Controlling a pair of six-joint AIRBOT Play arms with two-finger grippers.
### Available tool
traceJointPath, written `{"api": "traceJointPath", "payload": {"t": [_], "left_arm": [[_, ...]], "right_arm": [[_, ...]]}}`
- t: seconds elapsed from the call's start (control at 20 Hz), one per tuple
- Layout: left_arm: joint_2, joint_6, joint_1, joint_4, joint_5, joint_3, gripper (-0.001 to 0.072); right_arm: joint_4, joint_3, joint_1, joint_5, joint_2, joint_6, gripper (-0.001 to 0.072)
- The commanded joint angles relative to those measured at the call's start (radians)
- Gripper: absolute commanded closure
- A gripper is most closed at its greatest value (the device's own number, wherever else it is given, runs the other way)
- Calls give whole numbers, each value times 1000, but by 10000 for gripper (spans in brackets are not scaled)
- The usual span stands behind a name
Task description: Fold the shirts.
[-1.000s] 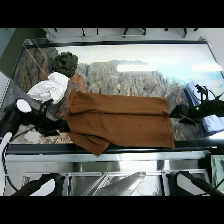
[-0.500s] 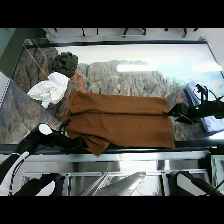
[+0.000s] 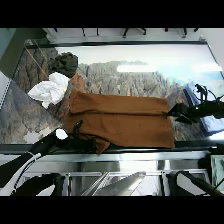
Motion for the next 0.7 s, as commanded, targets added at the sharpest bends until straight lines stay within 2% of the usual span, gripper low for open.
{"api": "traceJointPath", "payload": {"t": [0.0,0.1,0.25,0.4,0.5,0.65], "left_arm": [[55,6,-50,-12,40,-1,693],[130,10,-19,-11,-44,-1,693],[309,16,68,52,-260,0,694],[495,-53,164,141,-450,46,694],[586,-81,204,158,-487,108,694],[642,-127,207,171,-525,151,694]], "right_arm": [[-4,-2,0,3,0,-8,10],[-24,-26,-2,8,2,-22,10],[-28,-103,-28,3,2,-30,10],[-76,-154,-79,-23,2,-29,11],[-141,-203,-104,-80,2,-22,11],[-153,-270,-126,-146,2,-27,11]]}}
